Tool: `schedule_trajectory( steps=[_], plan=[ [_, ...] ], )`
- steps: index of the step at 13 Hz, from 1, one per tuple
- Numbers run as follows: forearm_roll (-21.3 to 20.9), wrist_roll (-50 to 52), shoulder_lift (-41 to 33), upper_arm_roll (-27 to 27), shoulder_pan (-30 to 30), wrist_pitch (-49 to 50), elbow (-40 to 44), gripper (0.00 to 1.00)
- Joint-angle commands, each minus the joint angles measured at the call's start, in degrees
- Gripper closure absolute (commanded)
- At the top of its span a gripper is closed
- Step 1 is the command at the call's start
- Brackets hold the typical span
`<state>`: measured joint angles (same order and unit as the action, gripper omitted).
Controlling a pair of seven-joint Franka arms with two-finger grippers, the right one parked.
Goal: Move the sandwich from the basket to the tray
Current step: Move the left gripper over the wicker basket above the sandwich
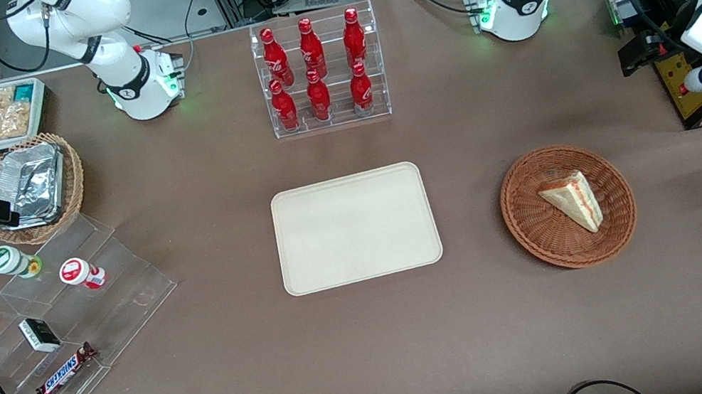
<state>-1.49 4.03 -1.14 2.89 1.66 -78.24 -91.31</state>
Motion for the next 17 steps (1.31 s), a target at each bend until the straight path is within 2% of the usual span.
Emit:
schedule_trajectory(
  steps=[1,4,9,14,17],
  plan=[
    [1.05,-0.6,-0.09,0.27,-0.16,1.17,0.78,0.0],
    [1.85,-0.69,0.61,0.27,-0.16,-0.84,-0.7,0.0],
    [1.85,-0.52,0.52,0.1,-0.08,-12.52,-11.76,0.0],
    [1.41,-0.52,0.52,-0.08,-0.16,-34.65,-29.34,0.0],
    [1.41,2.02,1.83,-0.08,-0.25,-43.2,-33.84,0.0]
  ],
)
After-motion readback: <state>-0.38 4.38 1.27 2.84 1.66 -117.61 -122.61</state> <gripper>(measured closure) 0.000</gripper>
